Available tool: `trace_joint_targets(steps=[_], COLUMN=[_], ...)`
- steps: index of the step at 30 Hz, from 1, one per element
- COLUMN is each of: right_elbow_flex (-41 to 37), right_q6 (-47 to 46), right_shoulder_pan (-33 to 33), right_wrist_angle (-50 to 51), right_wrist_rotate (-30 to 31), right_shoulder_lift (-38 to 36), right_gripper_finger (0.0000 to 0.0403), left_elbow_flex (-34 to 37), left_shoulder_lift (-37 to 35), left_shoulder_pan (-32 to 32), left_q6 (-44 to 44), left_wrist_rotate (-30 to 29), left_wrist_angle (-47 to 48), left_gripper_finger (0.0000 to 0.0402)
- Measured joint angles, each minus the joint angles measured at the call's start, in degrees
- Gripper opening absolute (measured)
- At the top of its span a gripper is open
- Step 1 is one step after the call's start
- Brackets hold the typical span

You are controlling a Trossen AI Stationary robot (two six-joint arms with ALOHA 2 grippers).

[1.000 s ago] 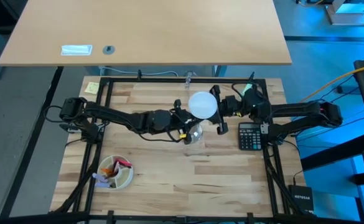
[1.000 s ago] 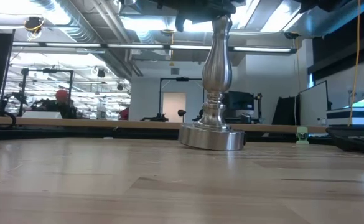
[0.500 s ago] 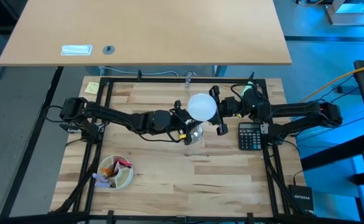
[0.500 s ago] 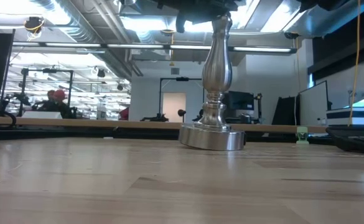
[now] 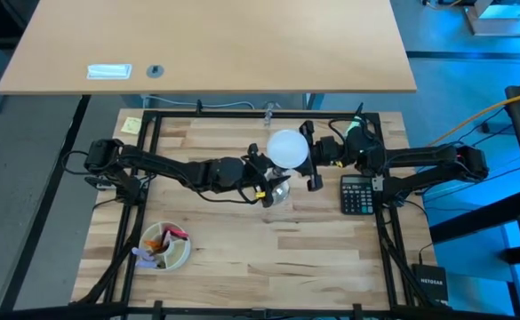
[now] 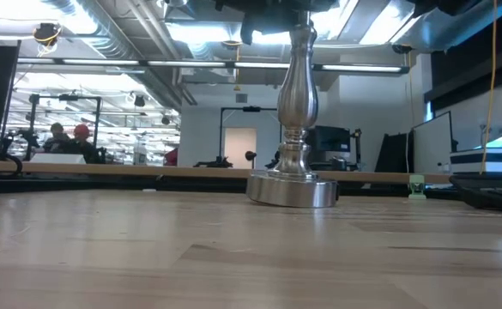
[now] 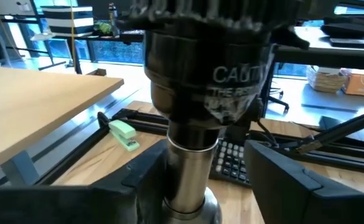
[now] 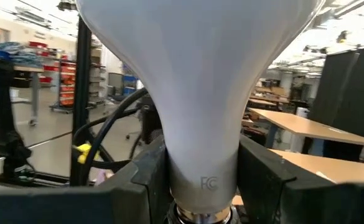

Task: Screw lightbulb
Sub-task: Insert the lightbulb into the silver lamp

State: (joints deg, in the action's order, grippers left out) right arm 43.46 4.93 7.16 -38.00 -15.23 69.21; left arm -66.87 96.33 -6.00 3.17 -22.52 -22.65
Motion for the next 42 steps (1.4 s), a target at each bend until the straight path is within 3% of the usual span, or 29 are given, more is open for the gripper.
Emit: trace_joint_targets(steps=[7, 17, 28, 36, 42], right_elbow_flex=[-0.1, -0.1, -0.1, 0.0, -0.1], right_q6=[-0.8, -0.7, -0.6, -0.6, -0.6], right_shoulder_pan=[0.0, 0.0, 0.0, 0.0, 0.0], right_wrist_angle=[0.1, 0.2, 0.7, 0.7, 0.7], right_wrist_rotate=[2.3, 2.2, 2.2, 2.2, 2.2], right_shoulder_lift=[0.0, 0.0, -0.1, -0.1, -0.1], right_gripper_finger=[0.0152, 0.0152, 0.0152, 0.0152, 0.0152], left_elbow_flex=[0.0, 0.0, 0.0, 0.0, 0.0], left_shoulder_lift=[-0.1, -0.2, -0.3, -0.3, -0.3], left_shoulder_pan=[0.1, 0.5, 0.6, 1.3, 1.5], left_q6=[-2.9, -3.4, -3.7, -4.3, -4.4], left_wrist_rotate=[-3.4, -3.7, -2.8, -1.6, -1.6], left_wrist_angle=[-1.2, -0.7, -0.3, -0.3, -0.2], left_gripper_finger=[0.0153, 0.0092, 0.0075, 0.0099, 0.0079])
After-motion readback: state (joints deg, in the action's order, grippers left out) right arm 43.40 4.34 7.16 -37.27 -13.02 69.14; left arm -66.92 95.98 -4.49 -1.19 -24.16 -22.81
